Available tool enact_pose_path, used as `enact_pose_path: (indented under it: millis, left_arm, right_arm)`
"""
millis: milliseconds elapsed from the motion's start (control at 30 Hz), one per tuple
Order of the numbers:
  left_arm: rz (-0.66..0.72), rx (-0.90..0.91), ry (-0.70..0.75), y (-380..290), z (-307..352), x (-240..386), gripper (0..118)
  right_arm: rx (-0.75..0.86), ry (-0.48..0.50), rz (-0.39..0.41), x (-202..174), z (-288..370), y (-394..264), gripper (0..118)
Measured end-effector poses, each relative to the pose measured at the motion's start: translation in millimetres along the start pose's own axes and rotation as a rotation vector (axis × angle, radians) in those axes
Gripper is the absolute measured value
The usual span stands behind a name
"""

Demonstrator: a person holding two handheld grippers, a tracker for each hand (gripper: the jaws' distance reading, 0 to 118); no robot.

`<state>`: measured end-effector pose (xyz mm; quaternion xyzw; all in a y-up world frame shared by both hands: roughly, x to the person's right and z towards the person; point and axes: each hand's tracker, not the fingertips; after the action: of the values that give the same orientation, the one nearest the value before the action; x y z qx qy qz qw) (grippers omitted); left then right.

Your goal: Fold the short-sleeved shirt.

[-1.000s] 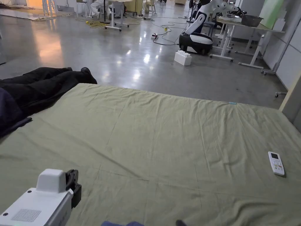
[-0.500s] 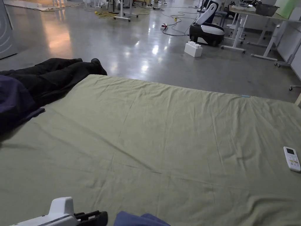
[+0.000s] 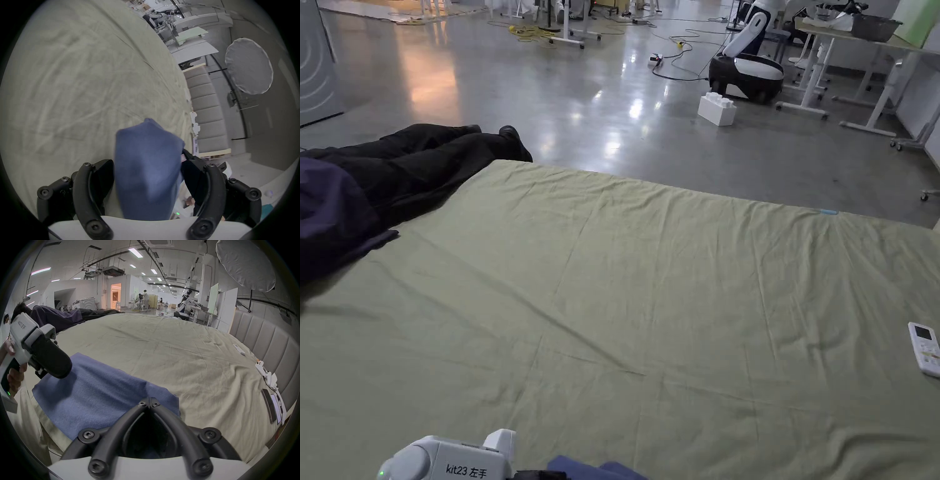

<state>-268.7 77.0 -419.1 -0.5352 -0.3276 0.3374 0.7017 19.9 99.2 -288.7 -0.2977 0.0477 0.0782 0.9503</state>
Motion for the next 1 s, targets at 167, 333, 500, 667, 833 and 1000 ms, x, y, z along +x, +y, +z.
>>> enact_pose_path:
  millis: [167,333,500,667,833,1000]
  left_arm:
    - [0.001,0.006,-0.057,2.9,-16.0,-0.8,79]
    - [0.019,0.042,-0.042,-2.8,-14.9,-1.7,50]
    - [0.073,0.085,-0.124,-12.8,-8.3,-6.8,39]
    - [0.117,0.107,-0.196,-17.2,-0.2,-4.0,37]
    - [0.116,0.110,-0.212,0.0,24.7,4.8,37]
    - [0.076,0.124,-0.179,31.2,76.7,-5.0,37]
  right_arm:
    - [0.000,0.004,-0.003,1.1,-1.2,-2.5,0]
    - [0.003,0.002,-0.021,9.2,-3.8,-0.2,0]
    - [0.011,-0.015,-0.008,9.0,-3.7,1.1,0]
    - [0.012,-0.017,0.002,7.2,-0.8,4.7,0]
    - [0.057,0.016,0.022,17.1,5.0,24.9,0]
    - [0.167,-0.043,-0.010,57.1,14.1,79.2,0]
